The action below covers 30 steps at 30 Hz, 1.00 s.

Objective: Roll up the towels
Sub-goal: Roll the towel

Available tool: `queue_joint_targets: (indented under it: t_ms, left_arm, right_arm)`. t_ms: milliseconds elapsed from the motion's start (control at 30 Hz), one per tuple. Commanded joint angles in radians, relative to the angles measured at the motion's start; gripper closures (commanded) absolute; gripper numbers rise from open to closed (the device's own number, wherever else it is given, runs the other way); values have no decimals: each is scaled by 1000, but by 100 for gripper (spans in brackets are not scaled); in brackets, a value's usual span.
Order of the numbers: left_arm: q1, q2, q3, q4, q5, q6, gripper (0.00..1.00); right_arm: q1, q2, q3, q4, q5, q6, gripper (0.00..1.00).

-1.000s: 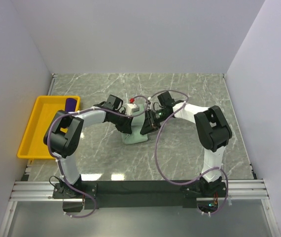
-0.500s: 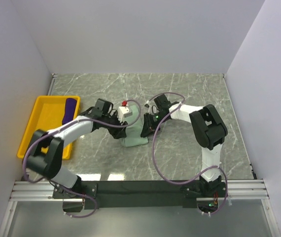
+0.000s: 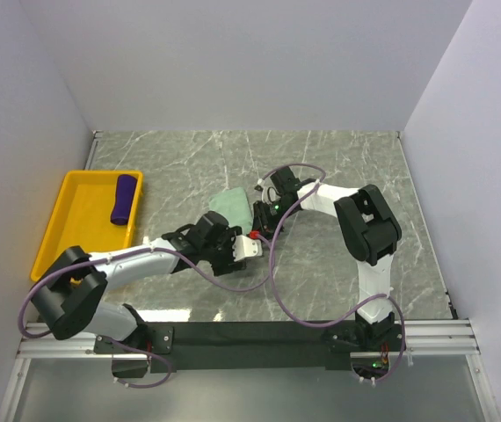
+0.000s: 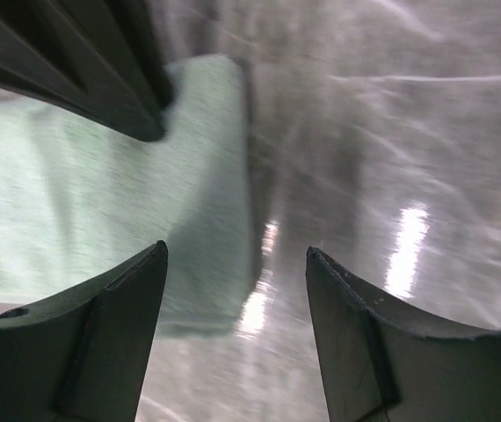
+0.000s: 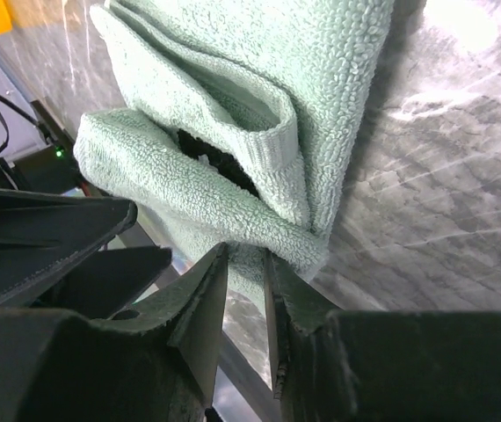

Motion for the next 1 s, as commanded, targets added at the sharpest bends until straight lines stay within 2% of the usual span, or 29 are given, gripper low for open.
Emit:
queue_joint_targets:
  t_ms: [0, 133, 333, 500, 533, 567, 667, 733, 767, 867, 967]
  left_arm:
    - [-27, 27, -2, 143, -101, 94, 30]
    - [-53, 62, -20, 193, -125, 165, 30]
    - [-60, 129, -20, 131, -110, 205, 40]
    - [-35, 172, 12, 28, -73, 117, 63]
    - [-21, 197, 51, -33, -41, 97, 73]
    - [-2, 205, 75, -78, -6, 76, 78]
    - [115, 241, 165, -218, 162, 57, 84]
    - [179, 298, 243, -308, 242, 77, 90]
    - [201, 318, 266, -378, 320, 99, 91]
    - [261, 402, 361, -527, 440, 145, 93]
    - [301, 514, 475, -636, 514, 178, 94]
  right_arm:
    - [17, 42, 11, -11, 62, -13, 68]
    - [17, 55, 19, -8, 50, -1, 68]
    - [11, 49, 16, 2, 39, 18, 68]
    - [-4, 27, 16, 11, -8, 28, 68]
    - [-14, 19, 14, 11, -16, 25, 69]
    - [-20, 7, 8, 15, -24, 27, 68]
    - [-75, -53, -38, 69, -68, 42, 64]
    - [-118, -103, -76, 119, -93, 56, 57]
    - [-171, -117, -81, 124, -107, 50, 55]
    - [-245, -165, -81, 114, -99, -11, 47]
    - [-314, -229, -72, 80, -81, -103, 41]
